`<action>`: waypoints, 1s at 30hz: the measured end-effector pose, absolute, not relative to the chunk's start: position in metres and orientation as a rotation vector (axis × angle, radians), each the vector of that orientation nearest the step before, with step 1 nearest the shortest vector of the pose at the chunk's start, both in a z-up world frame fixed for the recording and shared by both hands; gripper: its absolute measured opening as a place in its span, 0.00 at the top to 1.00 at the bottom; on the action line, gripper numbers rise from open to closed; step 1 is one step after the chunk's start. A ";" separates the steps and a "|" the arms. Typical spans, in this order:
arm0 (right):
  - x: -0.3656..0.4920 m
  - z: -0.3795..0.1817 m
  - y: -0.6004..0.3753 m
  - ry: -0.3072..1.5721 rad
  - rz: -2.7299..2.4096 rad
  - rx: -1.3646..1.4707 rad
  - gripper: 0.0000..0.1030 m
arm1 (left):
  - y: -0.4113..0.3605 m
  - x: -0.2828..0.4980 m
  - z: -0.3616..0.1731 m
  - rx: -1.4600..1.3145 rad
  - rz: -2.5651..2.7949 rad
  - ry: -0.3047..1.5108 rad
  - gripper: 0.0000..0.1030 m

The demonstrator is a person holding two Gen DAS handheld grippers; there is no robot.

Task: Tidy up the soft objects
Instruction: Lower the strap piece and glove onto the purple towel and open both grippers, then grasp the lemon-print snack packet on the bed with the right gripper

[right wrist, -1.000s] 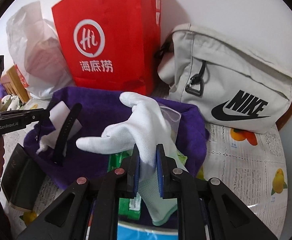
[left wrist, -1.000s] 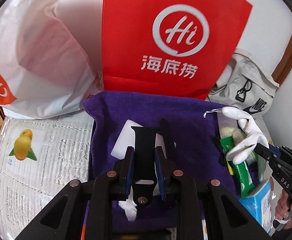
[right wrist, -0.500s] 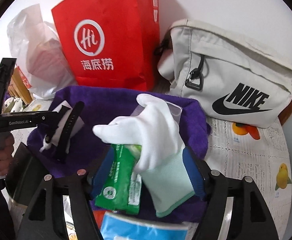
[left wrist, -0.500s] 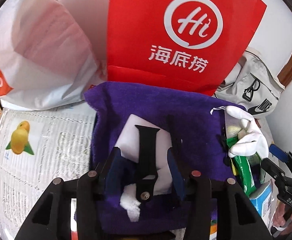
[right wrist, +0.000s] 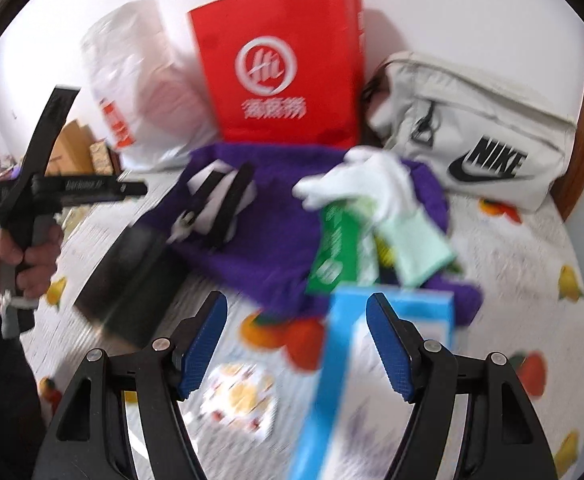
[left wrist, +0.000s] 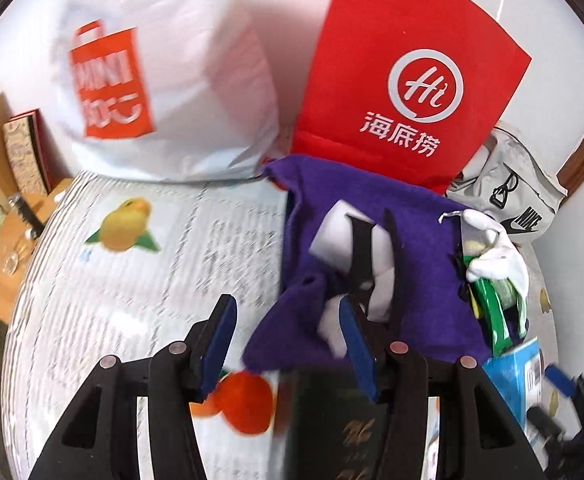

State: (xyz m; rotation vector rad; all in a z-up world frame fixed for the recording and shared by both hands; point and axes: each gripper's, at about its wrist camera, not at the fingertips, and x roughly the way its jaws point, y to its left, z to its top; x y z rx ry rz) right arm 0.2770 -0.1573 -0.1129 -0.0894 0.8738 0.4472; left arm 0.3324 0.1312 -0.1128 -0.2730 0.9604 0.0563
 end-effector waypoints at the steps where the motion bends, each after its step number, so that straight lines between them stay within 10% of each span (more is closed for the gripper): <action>1: 0.268 -0.116 -0.151 0.882 0.450 -0.101 0.31 | 0.134 0.326 -0.113 -0.277 0.059 0.955 0.51; 30: 0.211 -0.197 -0.074 0.881 0.007 -0.195 0.24 | 0.139 0.252 -0.114 -0.313 -0.117 0.878 0.50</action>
